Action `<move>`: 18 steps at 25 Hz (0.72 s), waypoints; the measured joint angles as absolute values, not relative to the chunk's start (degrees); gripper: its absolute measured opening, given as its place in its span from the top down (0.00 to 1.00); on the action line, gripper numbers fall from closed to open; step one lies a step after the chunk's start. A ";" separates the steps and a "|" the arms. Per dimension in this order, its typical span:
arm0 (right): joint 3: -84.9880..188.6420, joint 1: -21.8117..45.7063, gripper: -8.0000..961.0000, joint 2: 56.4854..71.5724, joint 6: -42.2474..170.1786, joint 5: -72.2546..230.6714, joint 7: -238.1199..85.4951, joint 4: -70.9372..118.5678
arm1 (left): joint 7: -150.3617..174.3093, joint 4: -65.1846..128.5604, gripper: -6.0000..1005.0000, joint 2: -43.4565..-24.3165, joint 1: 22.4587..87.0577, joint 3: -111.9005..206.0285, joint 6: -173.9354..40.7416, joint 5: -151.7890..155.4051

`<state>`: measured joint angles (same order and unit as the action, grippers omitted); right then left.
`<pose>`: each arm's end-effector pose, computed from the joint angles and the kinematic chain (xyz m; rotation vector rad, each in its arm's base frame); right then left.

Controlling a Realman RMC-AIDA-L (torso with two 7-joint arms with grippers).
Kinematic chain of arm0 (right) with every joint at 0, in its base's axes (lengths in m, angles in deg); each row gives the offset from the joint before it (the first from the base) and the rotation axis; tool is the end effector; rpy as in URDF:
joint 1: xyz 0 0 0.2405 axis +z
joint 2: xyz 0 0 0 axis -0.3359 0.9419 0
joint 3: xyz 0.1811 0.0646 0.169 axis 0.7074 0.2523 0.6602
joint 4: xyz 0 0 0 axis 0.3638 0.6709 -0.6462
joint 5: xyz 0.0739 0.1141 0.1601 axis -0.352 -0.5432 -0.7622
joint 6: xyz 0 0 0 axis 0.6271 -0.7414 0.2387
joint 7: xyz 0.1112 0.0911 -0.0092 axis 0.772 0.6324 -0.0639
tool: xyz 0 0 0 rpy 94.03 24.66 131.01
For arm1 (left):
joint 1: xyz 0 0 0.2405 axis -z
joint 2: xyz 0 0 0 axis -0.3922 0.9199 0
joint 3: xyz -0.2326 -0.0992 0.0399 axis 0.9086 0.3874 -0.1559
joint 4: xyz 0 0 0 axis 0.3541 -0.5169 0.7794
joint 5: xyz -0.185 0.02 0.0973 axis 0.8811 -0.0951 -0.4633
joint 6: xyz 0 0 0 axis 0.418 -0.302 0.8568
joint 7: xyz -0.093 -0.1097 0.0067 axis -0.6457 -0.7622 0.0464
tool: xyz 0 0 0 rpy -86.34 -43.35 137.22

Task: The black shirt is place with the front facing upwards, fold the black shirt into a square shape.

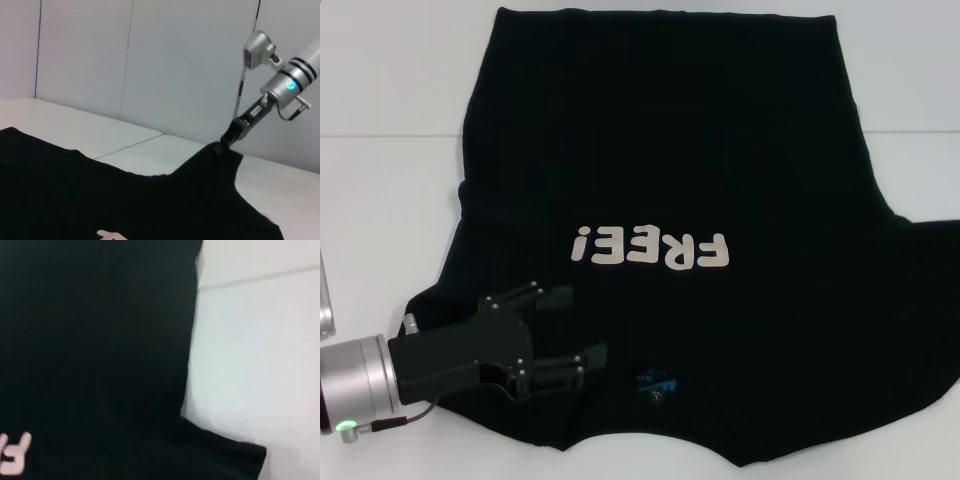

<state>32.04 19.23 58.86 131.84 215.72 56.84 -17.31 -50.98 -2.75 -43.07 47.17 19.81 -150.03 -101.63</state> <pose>0.3307 0.3939 0.1264 -1.9760 1.5628 0.1308 -0.2823 0.2888 -0.0242 -2.6274 -0.4974 -0.7956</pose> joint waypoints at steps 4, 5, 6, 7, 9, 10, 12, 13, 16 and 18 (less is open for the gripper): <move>32.32 19.06 0.97 58.40 134.07 213.41 56.84 -19.10 | -51.06 -2.75 0.11 -43.07 47.17 19.85 -150.01 -101.61; 32.15 19.20 0.97 58.40 134.55 213.05 56.83 -19.22 | -51.06 -2.75 0.11 -43.07 47.17 19.85 -150.01 -101.60; 31.97 19.45 0.97 58.47 134.95 212.81 56.80 -19.30 | -51.07 -2.75 0.11 -43.07 47.17 19.85 -150.00 -101.60; 31.86 19.74 0.97 58.61 135.20 212.78 56.69 -19.30 | -51.08 -2.75 0.11 -43.07 47.16 19.84 -150.00 -101.60; 31.34 20.45 0.97 58.88 135.72 212.73 56.49 -19.14 | -51.12 -2.75 0.11 -43.07 47.18 19.84 -149.98 -101.60; 30.57 20.93 0.97 59.08 135.94 212.73 56.50 -19.01 | -51.13 -2.75 0.11 -43.07 47.19 19.83 -149.97 -101.60; 28.67 21.82 0.97 59.68 136.00 212.71 56.76 -18.91 | -51.15 -2.75 0.11 -43.07 47.23 19.86 -149.96 -101.60; 28.67 21.82 0.97 59.68 136.00 212.71 56.76 -18.91 | -51.15 -2.75 0.11 -43.07 47.23 19.86 -149.96 -101.60; 27.38 22.67 0.97 60.56 136.03 212.69 56.87 -18.87 | -51.16 -2.75 0.11 -43.07 47.25 20.09 -149.94 -101.60; 26.80 23.16 0.97 61.13 136.04 212.70 56.95 -18.85 | -51.16 -2.76 0.11 -43.05 47.26 20.14 -149.94 -101.60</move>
